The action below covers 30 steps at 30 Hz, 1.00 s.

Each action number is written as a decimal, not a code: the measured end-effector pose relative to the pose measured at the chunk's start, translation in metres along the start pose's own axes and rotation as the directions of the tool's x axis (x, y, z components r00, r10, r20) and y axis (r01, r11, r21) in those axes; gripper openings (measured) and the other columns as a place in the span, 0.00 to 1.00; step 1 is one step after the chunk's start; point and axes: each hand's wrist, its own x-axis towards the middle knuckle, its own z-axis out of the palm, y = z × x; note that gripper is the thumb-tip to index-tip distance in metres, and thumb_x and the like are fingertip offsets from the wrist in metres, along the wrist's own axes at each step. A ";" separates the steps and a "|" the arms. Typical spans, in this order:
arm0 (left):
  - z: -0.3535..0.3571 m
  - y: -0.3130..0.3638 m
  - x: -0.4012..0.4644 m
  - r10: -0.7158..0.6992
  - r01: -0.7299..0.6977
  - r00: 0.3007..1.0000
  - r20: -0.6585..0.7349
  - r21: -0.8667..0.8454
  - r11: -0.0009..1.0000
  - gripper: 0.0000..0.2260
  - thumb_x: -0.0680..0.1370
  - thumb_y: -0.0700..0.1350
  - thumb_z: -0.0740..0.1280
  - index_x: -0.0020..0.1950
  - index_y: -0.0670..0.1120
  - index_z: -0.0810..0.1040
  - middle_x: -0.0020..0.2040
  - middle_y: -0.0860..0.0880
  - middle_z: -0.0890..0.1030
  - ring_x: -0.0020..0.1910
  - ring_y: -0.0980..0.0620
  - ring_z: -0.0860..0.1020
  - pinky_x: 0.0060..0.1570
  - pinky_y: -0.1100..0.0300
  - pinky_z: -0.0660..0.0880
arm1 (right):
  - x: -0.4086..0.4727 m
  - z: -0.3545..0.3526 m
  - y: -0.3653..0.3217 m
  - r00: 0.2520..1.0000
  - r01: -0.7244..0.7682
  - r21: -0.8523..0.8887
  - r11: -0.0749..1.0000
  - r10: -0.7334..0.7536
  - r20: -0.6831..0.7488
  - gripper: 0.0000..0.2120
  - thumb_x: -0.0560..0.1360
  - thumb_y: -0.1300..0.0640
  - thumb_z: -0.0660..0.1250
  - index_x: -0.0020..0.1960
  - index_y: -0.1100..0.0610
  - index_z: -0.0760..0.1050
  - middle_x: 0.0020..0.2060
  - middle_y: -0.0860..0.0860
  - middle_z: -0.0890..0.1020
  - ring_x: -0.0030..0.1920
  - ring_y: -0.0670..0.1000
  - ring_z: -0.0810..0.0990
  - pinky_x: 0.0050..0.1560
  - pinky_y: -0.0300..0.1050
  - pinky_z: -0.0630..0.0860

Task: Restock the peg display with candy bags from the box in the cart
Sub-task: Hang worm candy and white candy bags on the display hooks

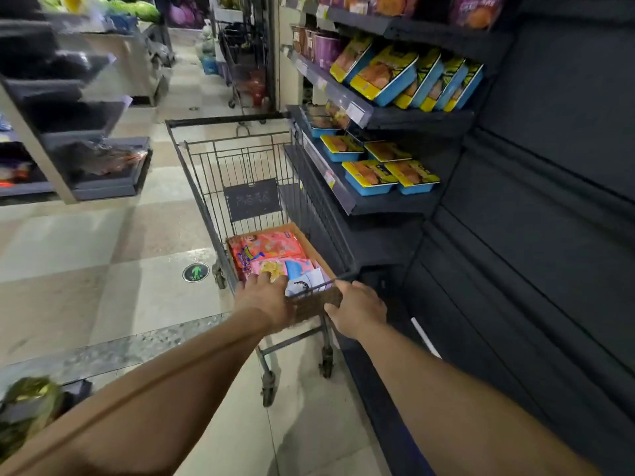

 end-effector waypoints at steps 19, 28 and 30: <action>0.029 -0.012 0.238 0.061 -0.079 0.943 0.328 0.043 0.996 0.34 0.76 0.60 0.69 0.78 0.53 0.61 0.71 0.43 0.73 0.68 0.40 0.72 0.64 0.47 0.74 | 0.204 -0.029 0.048 0.990 -0.118 0.139 0.983 0.105 0.099 0.26 0.78 0.44 0.64 0.74 0.49 0.66 0.69 0.53 0.73 0.68 0.58 0.71 0.66 0.55 0.71; 0.077 -0.053 0.394 0.264 -0.343 0.816 0.514 0.063 0.937 0.32 0.77 0.55 0.70 0.78 0.53 0.62 0.69 0.45 0.75 0.66 0.45 0.75 0.58 0.55 0.74 | 0.290 0.041 0.007 0.902 -0.419 0.191 0.887 0.384 0.197 0.23 0.79 0.46 0.64 0.72 0.48 0.66 0.66 0.53 0.76 0.65 0.58 0.75 0.61 0.53 0.75; 0.089 -0.059 0.417 0.297 -0.371 0.776 0.556 0.022 0.929 0.33 0.77 0.54 0.71 0.79 0.53 0.62 0.68 0.45 0.76 0.63 0.46 0.77 0.53 0.58 0.74 | 0.303 0.061 -0.010 0.870 -0.477 0.199 0.856 0.427 0.246 0.22 0.80 0.48 0.64 0.72 0.48 0.65 0.65 0.54 0.77 0.65 0.59 0.74 0.61 0.52 0.75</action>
